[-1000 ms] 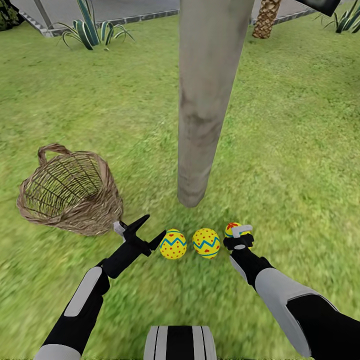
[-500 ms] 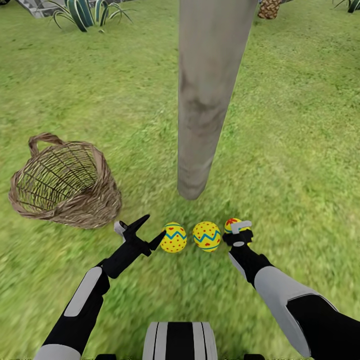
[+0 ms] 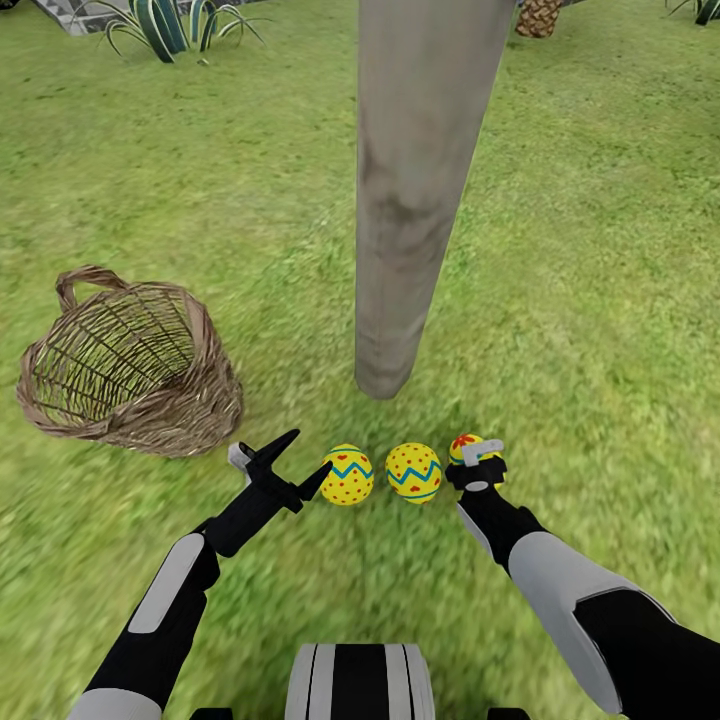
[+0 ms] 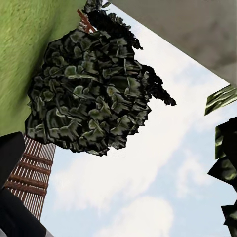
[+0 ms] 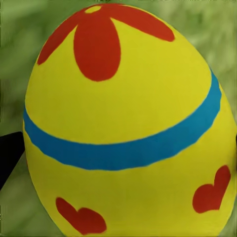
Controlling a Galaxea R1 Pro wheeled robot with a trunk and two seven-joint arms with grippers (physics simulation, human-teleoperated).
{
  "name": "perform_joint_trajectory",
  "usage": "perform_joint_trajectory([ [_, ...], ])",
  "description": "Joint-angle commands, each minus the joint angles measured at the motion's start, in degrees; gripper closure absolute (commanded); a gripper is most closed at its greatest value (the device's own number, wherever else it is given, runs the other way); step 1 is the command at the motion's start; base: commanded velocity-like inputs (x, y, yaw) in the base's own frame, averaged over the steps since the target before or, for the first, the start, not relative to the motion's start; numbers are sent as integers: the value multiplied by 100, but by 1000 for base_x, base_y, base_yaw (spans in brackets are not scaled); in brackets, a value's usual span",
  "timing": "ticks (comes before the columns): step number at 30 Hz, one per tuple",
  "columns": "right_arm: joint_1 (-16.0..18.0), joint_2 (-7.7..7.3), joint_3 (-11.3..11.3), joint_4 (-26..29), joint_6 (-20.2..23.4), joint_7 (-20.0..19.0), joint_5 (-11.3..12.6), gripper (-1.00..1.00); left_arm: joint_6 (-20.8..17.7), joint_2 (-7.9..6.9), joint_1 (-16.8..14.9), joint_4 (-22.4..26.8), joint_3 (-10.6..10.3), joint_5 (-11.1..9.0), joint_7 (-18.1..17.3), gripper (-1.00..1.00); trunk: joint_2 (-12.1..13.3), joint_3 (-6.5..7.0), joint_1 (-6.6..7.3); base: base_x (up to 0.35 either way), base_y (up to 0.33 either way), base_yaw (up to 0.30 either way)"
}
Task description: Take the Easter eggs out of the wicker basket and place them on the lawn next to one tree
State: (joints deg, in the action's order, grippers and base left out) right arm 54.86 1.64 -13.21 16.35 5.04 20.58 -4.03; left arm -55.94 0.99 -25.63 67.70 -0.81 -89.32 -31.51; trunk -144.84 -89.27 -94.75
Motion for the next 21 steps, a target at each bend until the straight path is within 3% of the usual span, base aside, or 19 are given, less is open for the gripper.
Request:
perform_joint_trajectory([
  [1, -2, -4, -17, -325, 39, -86, 94, -100, -22, 4, -3, -3, 2, 9, -22, -100, 0, -4, -1, 0, 0, 0],
  [3, -2, -7, -13, -325, 40, -89, 108, -100, -22, 3, -5, 4, -53, 13, -16, -100, 3, 41, 4, 0, 0, 0],
  [5, -2, -13, -9, -325, 41, -89, 112, -100, -22, -1, -3, 7, -283, 24, -7, -100, 5, 85, 9, 0, 0, 0],
  [7, -2, -14, -7, -325, 41, -89, 112, -100, -22, -2, -3, 8, -367, 28, -5, -100, 8, 129, 14, 0, 0, 0],
  [21, -2, -28, 9, -270, 3, -89, 113, -100, -22, -2, -3, 19, -397, 29, 4, -100, 27, 440, 50, 0, 0, 0],
])
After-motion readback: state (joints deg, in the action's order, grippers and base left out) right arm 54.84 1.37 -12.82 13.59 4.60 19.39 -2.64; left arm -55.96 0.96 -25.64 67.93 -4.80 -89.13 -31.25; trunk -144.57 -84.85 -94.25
